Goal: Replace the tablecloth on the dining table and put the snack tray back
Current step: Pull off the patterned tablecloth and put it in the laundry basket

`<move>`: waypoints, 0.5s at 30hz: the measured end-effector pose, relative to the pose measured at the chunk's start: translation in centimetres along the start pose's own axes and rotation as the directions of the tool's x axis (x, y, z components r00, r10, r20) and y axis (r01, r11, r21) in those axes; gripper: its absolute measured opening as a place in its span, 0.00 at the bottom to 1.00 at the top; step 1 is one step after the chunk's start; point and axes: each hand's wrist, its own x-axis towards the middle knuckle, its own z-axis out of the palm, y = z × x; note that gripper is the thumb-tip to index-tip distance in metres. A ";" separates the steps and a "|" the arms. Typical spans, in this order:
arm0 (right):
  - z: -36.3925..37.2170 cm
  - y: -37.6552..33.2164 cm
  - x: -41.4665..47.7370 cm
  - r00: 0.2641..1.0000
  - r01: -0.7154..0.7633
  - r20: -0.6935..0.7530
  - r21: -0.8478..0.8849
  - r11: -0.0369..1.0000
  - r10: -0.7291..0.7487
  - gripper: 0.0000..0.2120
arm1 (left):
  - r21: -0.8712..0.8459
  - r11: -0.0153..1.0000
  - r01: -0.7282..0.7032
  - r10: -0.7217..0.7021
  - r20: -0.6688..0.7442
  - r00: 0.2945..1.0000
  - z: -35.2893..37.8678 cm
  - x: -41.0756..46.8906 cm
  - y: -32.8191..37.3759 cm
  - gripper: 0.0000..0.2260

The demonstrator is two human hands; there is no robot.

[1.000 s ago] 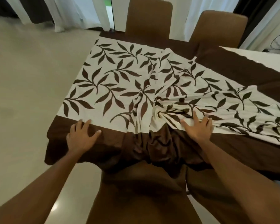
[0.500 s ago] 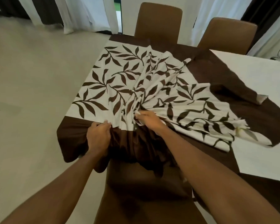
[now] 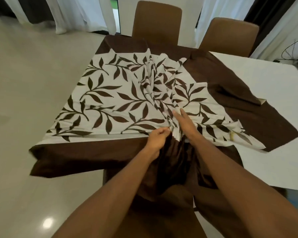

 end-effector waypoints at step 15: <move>2.9 0.2 0.1 0.949 0.191 -0.160 -0.392 0.900 -0.272 0.26 | 0.807 0.427 0.409 0.377 -0.570 0.730 -20.7 -3.1 2.5 0.29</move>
